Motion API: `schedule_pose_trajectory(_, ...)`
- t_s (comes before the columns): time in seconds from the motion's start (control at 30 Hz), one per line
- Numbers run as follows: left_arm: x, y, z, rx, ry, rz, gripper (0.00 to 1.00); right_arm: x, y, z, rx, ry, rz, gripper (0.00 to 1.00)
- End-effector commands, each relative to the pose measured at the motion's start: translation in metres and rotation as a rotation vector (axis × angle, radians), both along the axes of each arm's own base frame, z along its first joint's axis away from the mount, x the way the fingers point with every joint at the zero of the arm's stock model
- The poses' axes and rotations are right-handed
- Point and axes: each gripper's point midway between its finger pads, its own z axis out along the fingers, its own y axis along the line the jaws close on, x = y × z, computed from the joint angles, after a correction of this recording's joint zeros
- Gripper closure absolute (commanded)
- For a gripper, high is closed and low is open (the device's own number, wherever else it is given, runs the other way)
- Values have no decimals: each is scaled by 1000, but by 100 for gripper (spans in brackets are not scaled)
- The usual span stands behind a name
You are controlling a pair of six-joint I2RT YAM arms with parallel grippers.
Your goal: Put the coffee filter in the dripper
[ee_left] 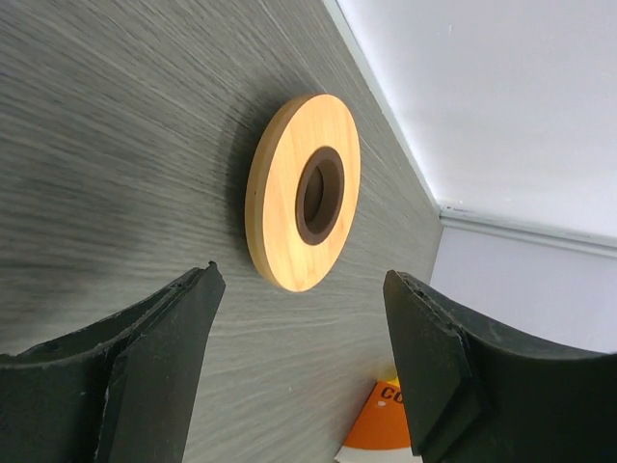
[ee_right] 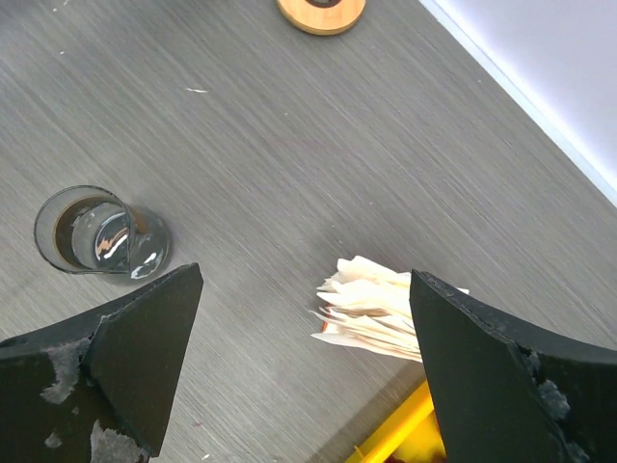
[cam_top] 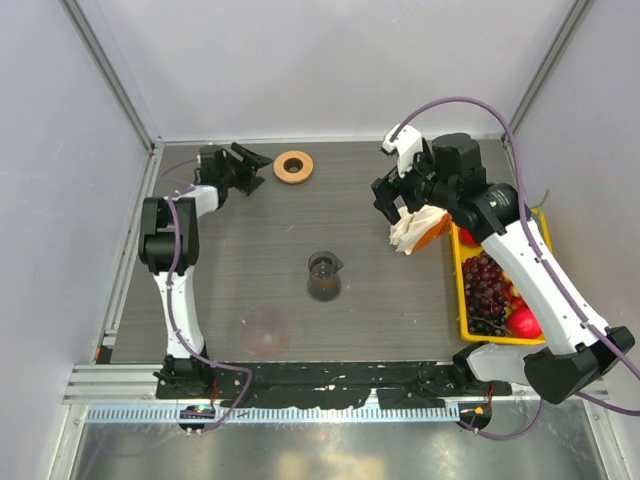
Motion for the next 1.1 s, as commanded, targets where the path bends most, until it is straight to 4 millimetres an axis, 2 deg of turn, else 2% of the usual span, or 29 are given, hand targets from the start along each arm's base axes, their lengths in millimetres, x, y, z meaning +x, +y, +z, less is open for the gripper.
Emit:
schedule_pose_trajectory(0.0, 22, -22, 9, -44, -27, 27, 23, 5, -10, 27, 18, -49, -60, 5)
schedule_pose_trajectory(0.33, 38, -52, -20, -100, 50, 30, 24, 17, -28, 41, 1, -80, -134, 5)
schedule_pose_trajectory(0.6, 42, -58, -38, -121, 54, 32, 26, 19, -28, 39, -1, -69, -137, 5)
schedule_pose_trajectory(0.7, 47, -58, -38, -122, 30, 31, 36, 19, -30, 36, -9, -63, -137, 5)
schedule_pose_trajectory(0.8, 51, -60, -25, -133, -35, 14, 53, 17, -30, 34, -13, -59, -137, 5)
schedule_pose_trajectory(1.0, 51, -54, 21, -125, -188, -16, 96, 15, -30, 33, -2, -63, -134, 4)
schedule_pose_trajectory(1.03, 51, -53, 34, -121, -221, -25, 100, 15, -29, 33, 5, -63, -131, 5)
schedule_pose_trajectory(1.07, 50, -53, 47, -117, -250, -43, 100, 14, -28, 34, 11, -66, -126, 4)
